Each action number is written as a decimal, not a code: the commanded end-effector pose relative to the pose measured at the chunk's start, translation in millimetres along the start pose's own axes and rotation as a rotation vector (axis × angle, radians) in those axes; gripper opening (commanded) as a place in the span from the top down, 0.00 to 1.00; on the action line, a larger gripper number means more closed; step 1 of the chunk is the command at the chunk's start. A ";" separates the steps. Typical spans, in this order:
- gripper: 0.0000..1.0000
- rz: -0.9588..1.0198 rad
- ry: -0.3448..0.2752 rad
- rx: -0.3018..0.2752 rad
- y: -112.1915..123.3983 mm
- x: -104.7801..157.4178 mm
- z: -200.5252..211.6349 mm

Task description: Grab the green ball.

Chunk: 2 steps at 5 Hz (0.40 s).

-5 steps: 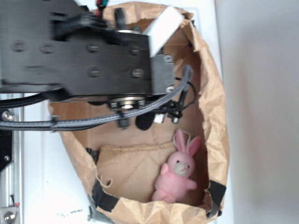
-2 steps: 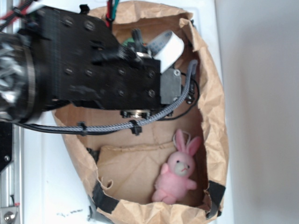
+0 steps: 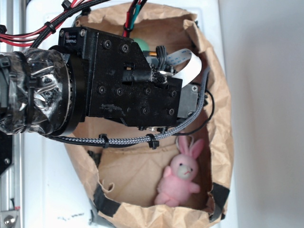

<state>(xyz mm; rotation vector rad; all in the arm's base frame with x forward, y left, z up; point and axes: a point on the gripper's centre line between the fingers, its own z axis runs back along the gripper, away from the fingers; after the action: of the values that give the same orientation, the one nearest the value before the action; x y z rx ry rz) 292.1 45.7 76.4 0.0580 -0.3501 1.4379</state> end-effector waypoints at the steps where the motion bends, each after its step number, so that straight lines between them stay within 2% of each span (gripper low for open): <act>1: 0.00 0.044 -0.077 -0.048 -19.0 8.6 -5.1; 2: 0.00 0.047 -0.102 -0.029 -18.7 13.9 -6.9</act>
<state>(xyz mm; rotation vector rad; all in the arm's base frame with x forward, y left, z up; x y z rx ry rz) 300.6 60.2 58.4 0.1536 -0.3920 1.4839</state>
